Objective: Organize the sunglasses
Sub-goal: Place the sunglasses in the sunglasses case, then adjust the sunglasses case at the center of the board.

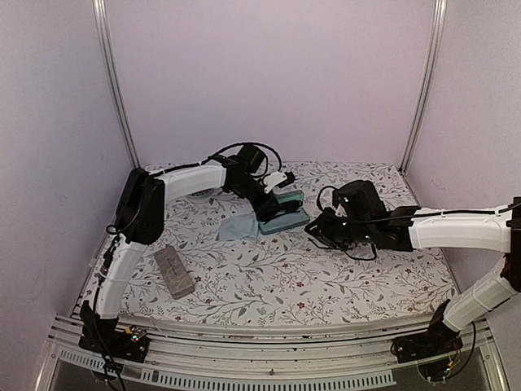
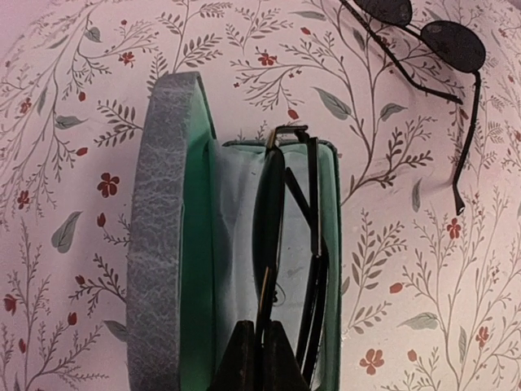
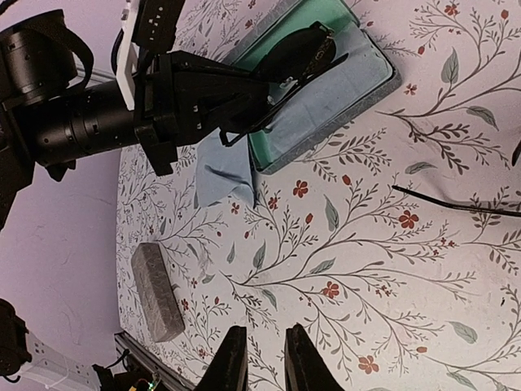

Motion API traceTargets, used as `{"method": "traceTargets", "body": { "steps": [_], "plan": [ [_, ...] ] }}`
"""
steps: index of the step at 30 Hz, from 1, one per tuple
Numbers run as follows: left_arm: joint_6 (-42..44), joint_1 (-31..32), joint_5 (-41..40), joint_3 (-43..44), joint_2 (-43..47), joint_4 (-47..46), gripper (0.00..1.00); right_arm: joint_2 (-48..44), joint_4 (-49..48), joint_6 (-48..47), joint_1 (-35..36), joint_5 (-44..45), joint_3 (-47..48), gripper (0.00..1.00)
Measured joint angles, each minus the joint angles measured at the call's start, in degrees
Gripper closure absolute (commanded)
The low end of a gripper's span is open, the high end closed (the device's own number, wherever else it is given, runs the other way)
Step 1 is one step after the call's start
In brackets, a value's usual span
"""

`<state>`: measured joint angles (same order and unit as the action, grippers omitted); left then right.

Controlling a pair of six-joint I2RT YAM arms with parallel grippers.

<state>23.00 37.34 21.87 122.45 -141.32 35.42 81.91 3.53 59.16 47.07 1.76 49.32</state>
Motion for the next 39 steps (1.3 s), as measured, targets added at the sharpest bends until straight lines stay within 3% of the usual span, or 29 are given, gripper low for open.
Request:
{"method": "traceTargets", "body": {
  "steps": [8,23,32,37,39],
  "plan": [
    [0.70,2.01,-5.51,0.72,-0.94,0.39,0.66,0.04,0.11,0.00,0.00,-0.42,0.00,0.83],
    [-0.59,2.36,-1.25,1.36,-0.81,3.08,0.30,1.64,0.31,0.07,0.00,-0.39,0.44,0.82],
    [-6.27,-0.42,6.25,-1.90,6.93,0.00,0.21,10.95,1.62,0.28,-0.04,1.57,8.13,0.73],
    [-11.93,-2.62,3.41,-10.19,14.03,-8.31,0.15,17.22,1.57,0.24,-0.20,2.56,11.87,0.68],
    [-13.81,-3.19,1.16,-12.00,14.56,-10.95,0.07,19.21,1.55,0.24,-0.28,2.62,12.59,0.66]
  ]
}}
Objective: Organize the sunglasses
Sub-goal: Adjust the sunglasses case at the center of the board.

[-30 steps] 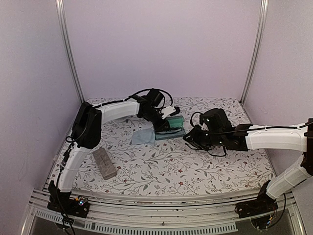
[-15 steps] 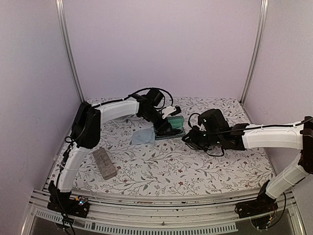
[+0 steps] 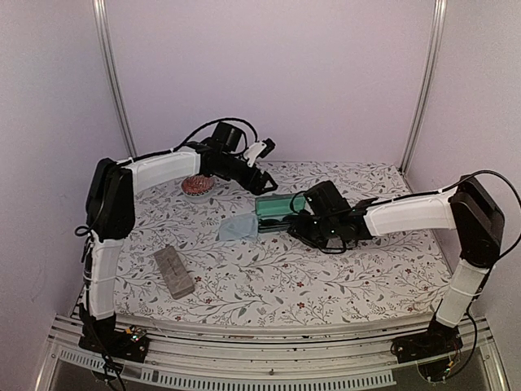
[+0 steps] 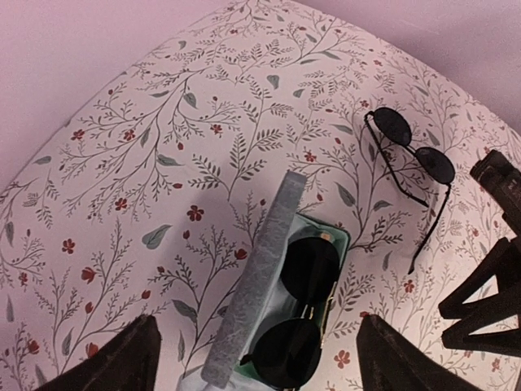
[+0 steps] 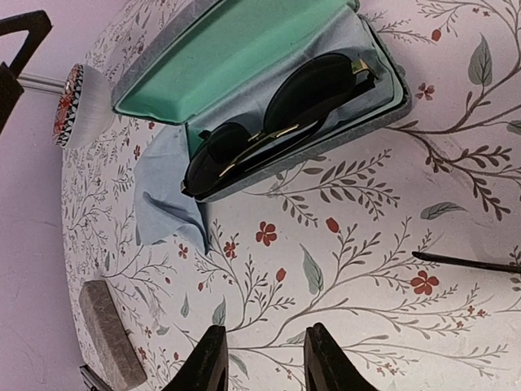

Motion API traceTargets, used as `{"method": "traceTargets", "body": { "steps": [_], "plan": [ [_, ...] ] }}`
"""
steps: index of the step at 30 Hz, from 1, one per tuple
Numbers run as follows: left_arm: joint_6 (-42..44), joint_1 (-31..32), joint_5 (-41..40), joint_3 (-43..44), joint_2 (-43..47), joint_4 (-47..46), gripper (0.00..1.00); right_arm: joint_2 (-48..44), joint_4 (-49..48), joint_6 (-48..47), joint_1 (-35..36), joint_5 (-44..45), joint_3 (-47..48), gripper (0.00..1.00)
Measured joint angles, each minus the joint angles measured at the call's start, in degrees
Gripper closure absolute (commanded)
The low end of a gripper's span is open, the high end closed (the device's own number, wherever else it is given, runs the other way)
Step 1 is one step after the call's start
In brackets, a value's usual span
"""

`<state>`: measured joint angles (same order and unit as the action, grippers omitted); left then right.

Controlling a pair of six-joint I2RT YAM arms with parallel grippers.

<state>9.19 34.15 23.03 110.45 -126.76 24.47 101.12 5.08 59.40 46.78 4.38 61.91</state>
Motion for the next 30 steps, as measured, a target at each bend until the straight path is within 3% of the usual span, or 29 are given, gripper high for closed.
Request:
{"method": "traceTargets", "body": {
  "steps": [6,15,21,30],
  "plan": [
    [-4.96,-1.81,-1.44,-0.94,-4.15,-3.23,0.02,2.89,-0.31,-0.04,-0.37,-0.48,0.70,0.64],
    [-7.69,-3.48,4.83,1.25,-14.12,-1.66,0.02,3.10,-0.79,0.00,-1.07,-0.66,0.70,0.64],
    [-7.82,-3.50,11.10,0.94,-14.34,-0.33,0.03,3.10,-0.79,1.16,-1.40,-0.61,0.70,0.64],
    [-9.77,-3.43,19.23,-7.26,-10.56,-1.84,0.04,3.10,0.87,4.61,-3.56,0.02,0.70,0.64]
  ]
}}
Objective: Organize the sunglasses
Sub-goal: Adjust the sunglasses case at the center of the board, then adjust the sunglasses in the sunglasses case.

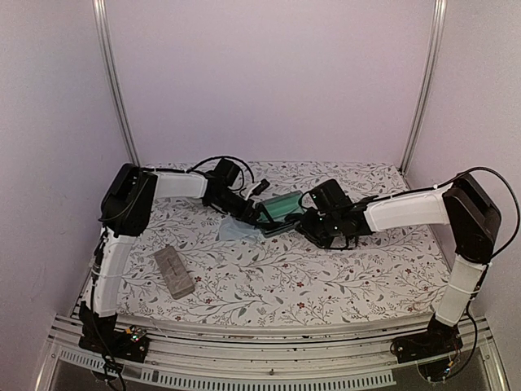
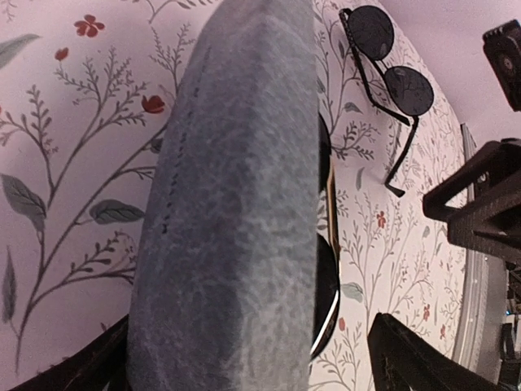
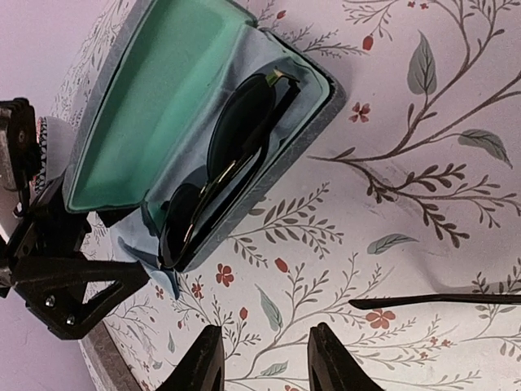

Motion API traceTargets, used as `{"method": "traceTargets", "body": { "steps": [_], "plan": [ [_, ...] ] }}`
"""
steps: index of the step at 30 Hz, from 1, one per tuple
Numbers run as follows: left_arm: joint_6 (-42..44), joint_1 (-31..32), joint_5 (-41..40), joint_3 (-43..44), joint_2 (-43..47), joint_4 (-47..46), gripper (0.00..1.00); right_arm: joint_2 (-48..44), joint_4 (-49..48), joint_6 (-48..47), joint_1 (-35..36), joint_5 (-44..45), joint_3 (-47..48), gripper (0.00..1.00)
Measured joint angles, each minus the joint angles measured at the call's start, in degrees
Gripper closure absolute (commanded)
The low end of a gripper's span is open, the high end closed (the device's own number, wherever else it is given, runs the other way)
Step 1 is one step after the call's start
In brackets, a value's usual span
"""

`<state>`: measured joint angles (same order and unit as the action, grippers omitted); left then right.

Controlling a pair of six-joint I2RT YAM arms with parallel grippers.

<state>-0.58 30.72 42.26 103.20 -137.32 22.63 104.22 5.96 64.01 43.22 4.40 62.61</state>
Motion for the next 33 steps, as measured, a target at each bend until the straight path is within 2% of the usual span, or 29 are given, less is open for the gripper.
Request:
{"method": "traceTargets", "body": {
  "steps": [5,11,17,23,33],
  "plan": [
    [-1.70,0.31,2.21,-4.24,2.23,-1.90,0.05,0.85,0.52,0.00,-1.14,0.02,2.10,0.64],
    [-3.61,1.07,2.47,-7.89,4.68,-3.82,0.07,5.05,-0.02,-3.34,-2.12,-0.48,7.98,0.72],
    [-5.07,1.55,0.48,-10.51,7.21,-5.09,0.07,9.20,0.28,-4.61,-3.41,-0.72,11.78,0.72],
    [-5.90,1.60,-1.64,-11.26,9.99,-6.27,0.07,12.68,0.85,-4.72,-3.87,-1.77,15.08,0.77],
    [-6.69,1.64,-4.17,-11.34,10.82,-6.82,0.08,14.19,2.93,-3.52,-4.00,-2.08,16.20,0.75]
  ]
}}
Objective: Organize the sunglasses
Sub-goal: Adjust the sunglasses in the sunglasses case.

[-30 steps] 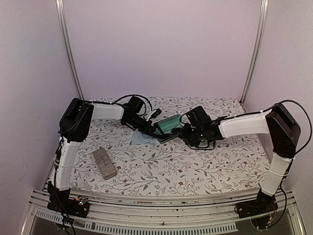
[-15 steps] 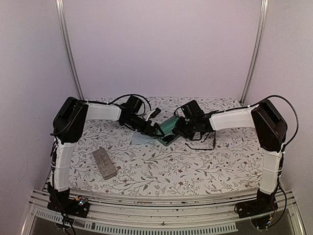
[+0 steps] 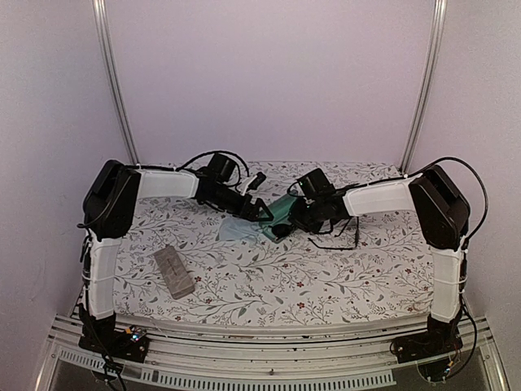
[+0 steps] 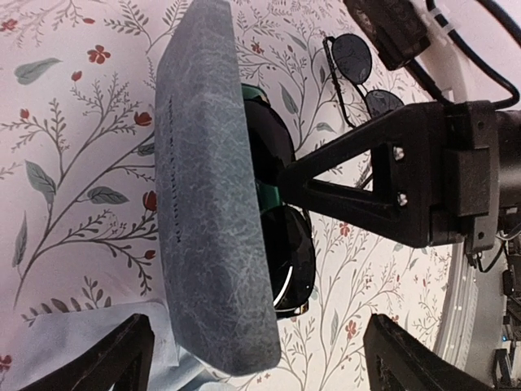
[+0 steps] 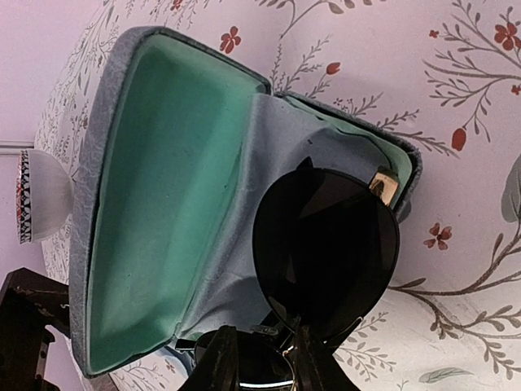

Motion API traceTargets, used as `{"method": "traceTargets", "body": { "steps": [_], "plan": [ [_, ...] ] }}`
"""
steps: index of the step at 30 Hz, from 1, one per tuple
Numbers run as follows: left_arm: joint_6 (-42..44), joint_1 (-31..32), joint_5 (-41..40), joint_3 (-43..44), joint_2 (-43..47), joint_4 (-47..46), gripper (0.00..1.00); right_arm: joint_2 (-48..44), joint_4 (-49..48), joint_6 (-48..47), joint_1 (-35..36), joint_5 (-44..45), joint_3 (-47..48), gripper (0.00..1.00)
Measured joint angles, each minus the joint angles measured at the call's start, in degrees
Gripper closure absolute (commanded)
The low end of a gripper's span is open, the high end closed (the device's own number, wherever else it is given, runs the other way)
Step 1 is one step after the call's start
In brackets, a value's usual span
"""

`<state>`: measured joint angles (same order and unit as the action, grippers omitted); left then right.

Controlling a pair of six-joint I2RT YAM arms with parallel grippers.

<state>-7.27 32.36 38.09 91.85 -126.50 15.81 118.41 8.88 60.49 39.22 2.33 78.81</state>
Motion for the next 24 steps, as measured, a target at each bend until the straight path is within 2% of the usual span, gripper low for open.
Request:
{"method": "traceTargets", "body": {
  "steps": [14,19,24],
  "plan": [
    [-0.31,0.00,-1.81,0.00,2.08,-0.04,0.10,-6.38,-2.73,0.66,-0.24,0.70,-5.95,0.72],
    [-0.46,0.00,-2.16,-0.13,2.08,-0.02,0.11,-6.58,-2.10,2.43,-0.24,0.50,-6.14,0.69],
    [-0.59,0.00,-2.51,-0.63,2.08,-0.02,0.11,-5.05,-2.82,3.17,-0.24,-0.61,-6.14,0.70]
  ]
}}
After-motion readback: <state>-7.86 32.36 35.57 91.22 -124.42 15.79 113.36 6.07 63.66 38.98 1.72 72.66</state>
